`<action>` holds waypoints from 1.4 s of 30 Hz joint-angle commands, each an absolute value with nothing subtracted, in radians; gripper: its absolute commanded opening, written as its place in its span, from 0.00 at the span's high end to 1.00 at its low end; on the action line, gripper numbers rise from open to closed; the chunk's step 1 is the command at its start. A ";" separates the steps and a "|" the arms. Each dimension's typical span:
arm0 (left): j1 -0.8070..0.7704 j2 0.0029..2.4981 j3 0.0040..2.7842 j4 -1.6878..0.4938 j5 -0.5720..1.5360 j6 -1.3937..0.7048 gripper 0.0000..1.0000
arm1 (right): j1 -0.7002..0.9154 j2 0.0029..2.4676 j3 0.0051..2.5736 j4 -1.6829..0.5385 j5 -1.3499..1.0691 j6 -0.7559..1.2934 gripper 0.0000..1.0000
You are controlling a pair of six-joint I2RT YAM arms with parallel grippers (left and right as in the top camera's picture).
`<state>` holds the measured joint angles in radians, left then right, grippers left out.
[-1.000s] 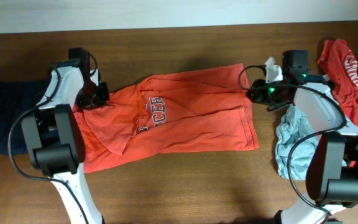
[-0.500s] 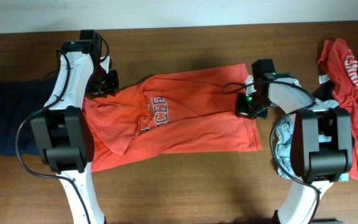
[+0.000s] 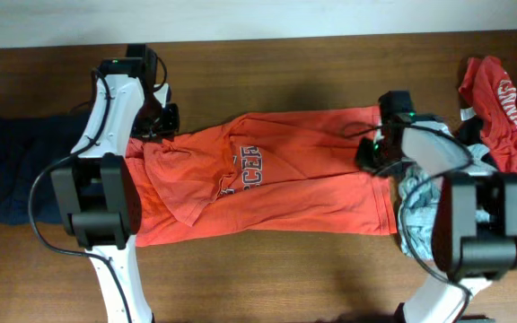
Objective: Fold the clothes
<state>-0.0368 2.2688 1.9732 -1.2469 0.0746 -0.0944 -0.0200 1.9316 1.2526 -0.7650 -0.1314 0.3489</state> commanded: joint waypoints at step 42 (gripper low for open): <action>-0.094 1.950 2.060 -1.448 0.125 0.031 0.68 | -0.181 2.156 1.317 -0.056 -0.438 0.150 0.48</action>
